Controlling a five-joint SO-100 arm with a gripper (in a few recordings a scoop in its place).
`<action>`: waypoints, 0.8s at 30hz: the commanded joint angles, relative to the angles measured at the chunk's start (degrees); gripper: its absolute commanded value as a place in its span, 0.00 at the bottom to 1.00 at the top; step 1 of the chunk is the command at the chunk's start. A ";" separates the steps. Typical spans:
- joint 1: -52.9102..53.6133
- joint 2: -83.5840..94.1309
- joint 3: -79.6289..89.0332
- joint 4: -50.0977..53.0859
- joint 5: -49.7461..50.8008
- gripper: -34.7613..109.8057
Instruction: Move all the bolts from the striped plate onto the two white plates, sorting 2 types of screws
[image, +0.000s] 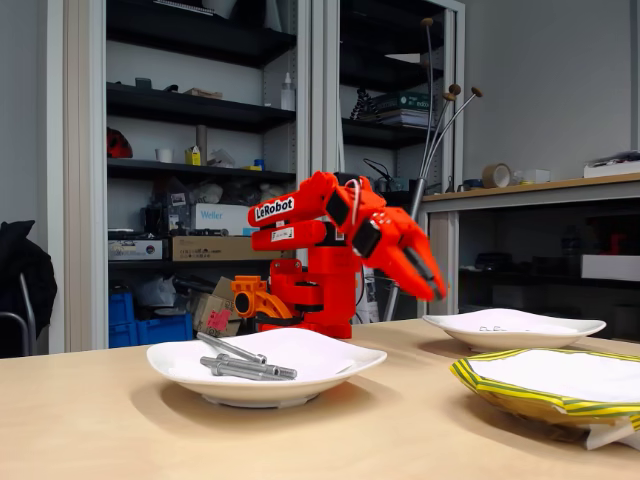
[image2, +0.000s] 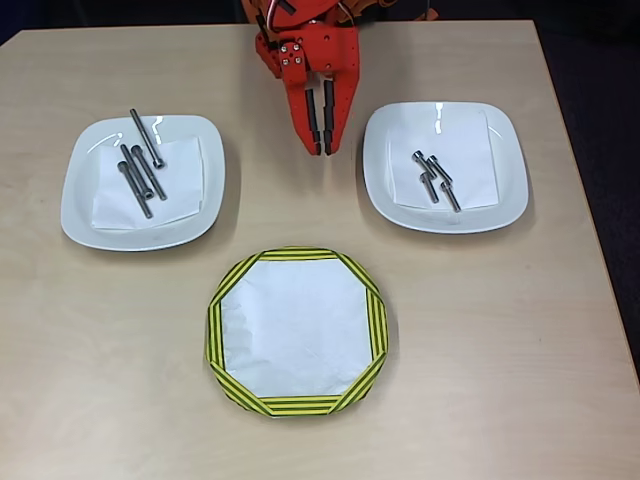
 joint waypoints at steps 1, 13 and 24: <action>0.97 2.20 2.46 3.52 -0.97 0.24; 3.96 2.20 5.27 17.49 -2.81 0.24; 5.19 2.20 5.27 18.90 -7.73 0.24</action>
